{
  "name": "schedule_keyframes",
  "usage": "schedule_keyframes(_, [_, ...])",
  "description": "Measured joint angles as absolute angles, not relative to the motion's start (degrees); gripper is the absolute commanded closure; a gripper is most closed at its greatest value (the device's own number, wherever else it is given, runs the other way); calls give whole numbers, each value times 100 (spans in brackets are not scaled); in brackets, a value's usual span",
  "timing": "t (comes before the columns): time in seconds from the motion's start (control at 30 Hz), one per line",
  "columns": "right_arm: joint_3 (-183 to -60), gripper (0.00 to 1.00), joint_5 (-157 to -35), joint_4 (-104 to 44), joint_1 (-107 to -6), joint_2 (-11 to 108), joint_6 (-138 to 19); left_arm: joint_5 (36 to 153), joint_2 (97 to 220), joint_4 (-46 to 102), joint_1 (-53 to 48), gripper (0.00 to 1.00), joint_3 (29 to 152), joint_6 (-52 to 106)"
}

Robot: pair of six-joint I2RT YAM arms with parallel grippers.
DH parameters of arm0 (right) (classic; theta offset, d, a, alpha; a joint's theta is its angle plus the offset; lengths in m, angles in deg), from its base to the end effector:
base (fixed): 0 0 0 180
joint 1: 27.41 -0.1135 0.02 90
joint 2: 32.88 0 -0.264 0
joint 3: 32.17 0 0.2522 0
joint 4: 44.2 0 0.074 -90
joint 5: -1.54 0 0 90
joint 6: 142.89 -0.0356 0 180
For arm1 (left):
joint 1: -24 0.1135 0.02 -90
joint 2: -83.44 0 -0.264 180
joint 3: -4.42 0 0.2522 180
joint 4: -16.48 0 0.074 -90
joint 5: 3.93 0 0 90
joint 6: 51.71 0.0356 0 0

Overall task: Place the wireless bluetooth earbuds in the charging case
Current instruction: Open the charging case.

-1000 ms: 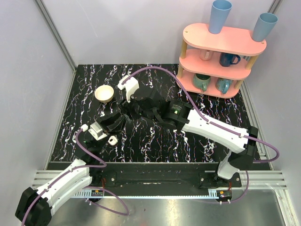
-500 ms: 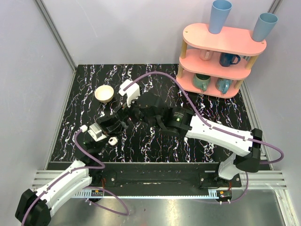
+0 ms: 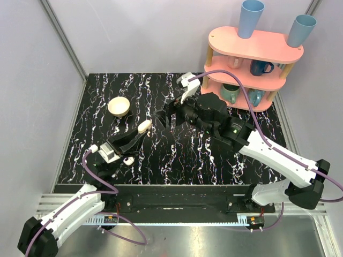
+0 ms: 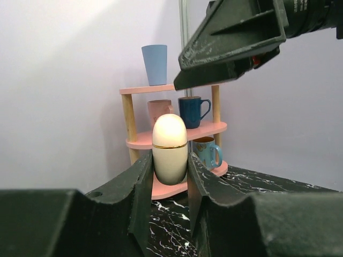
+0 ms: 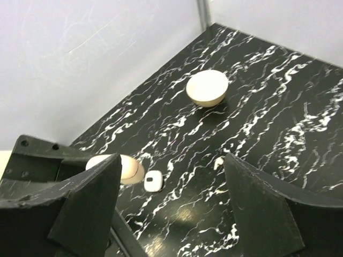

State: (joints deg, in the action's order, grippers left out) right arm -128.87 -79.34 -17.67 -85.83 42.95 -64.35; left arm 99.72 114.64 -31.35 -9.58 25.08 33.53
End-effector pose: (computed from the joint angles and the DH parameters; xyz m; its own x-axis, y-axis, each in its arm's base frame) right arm 0.1617 0.2523 0.4485 -0.2013 0.0471 -0.9784 -0.7332 0.6551 0.1824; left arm 0.1024 -0.0781 0.2699 0.4454 -0.3925 -0.8047 0.7334 0.6755 0.0765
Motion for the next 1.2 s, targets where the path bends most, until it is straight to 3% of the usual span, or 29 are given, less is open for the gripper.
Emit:
schedule_keyframes(0.4, [-12721,19,-9107,-1622,-8517,4221,-6956,9983,11464,-3242,-963,100,2508,3353])
schedule_keyframes(1.2, [-12727,19,-9392,-1402,-8517,4570,-7019,10322,11390,-3196,-960,100,2543,3349])
